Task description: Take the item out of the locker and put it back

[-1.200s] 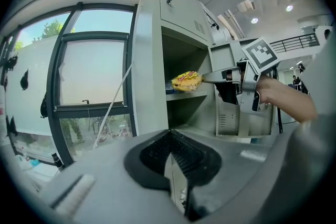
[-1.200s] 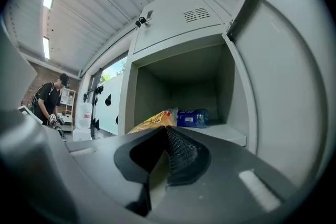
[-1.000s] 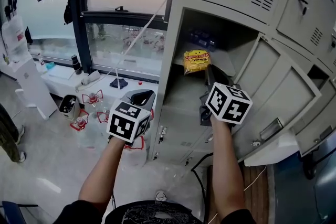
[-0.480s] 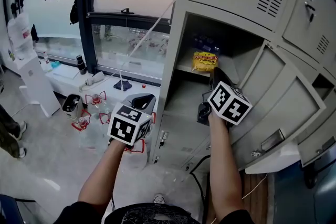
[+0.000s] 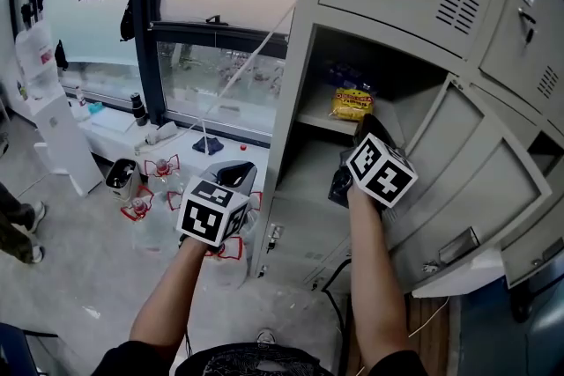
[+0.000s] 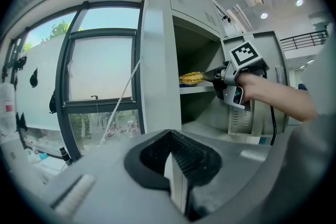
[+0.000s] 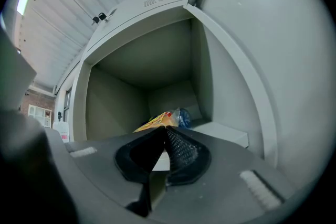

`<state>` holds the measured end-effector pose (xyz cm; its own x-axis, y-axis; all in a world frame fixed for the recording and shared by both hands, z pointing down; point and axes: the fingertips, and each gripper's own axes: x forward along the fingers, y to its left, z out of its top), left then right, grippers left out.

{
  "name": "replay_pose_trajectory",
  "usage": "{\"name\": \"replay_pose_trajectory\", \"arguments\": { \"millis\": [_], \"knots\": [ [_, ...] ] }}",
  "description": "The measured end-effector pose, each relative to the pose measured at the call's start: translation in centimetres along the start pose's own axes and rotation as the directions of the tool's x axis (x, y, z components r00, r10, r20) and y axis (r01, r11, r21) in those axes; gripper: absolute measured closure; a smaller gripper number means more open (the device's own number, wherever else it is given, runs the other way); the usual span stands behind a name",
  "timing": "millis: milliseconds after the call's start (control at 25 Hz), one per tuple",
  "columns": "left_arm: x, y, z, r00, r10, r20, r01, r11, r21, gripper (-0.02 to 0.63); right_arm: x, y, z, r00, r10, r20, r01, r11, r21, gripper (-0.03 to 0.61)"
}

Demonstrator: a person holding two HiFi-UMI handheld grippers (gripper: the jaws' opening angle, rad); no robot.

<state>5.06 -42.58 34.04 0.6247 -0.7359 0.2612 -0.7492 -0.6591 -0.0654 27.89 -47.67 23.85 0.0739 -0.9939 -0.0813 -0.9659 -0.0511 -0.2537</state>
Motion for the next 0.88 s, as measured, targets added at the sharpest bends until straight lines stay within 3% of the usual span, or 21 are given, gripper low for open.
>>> {"name": "replay_pose_trajectory", "arguments": {
  "millis": [600, 880],
  "knots": [
    [0.6, 0.2, -0.4, 1.000, -0.001, 0.002, 0.001, 1.000, -0.003, 0.607, 0.6, -0.1, -0.8, 0.998, -0.032, -0.058, 0.024, 0.992, -0.127, 0.546],
    [0.4, 0.2, -0.3, 1.000, 0.001, 0.002, -0.001, 1.000, -0.003, 0.607, 0.6, -0.3, -1.4, 0.996, -0.034, -0.077, 0.023, 0.990, -0.137, 0.543]
  ]
}}
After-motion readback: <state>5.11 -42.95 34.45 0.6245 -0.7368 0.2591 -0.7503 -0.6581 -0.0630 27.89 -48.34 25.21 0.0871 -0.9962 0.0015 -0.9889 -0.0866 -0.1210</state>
